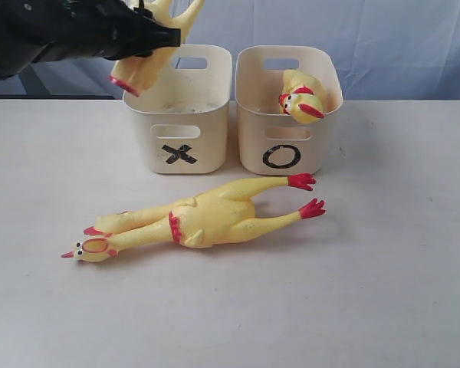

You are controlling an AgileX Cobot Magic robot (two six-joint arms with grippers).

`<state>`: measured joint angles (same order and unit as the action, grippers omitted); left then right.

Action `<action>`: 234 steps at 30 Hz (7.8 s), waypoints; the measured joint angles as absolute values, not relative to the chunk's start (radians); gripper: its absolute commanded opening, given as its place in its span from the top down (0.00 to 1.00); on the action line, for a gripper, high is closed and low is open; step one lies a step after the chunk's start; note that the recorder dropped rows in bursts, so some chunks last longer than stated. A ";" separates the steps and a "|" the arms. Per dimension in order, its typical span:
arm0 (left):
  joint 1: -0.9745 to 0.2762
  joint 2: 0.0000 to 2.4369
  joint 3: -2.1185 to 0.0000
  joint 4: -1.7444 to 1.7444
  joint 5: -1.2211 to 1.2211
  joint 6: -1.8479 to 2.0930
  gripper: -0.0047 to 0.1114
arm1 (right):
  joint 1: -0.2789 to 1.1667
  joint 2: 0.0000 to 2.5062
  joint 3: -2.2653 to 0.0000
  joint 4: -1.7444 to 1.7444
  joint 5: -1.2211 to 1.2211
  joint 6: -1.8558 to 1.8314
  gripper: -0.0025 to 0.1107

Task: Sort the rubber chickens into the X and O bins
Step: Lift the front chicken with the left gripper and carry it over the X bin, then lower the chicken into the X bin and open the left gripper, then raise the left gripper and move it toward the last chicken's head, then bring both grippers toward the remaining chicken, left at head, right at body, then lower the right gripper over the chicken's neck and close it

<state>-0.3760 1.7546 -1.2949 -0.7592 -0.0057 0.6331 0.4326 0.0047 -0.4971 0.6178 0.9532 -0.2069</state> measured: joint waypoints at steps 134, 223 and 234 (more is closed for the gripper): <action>-0.516 1.425 -0.747 -0.044 0.783 0.399 0.53 | 0.433 0.168 -0.497 0.581 1.068 -0.303 0.98; -0.390 0.366 -0.569 0.486 0.962 -0.382 0.53 | 1.016 2.042 -1.297 0.119 0.101 -0.939 0.97; -0.390 0.366 -0.569 0.491 0.964 -0.382 0.53 | 1.016 2.073 -1.398 0.104 0.234 -0.928 0.97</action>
<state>-0.3896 0.3665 -0.5689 0.4911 0.9643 -0.3819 1.0158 2.0726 -1.3983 0.1037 0.2343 -0.9275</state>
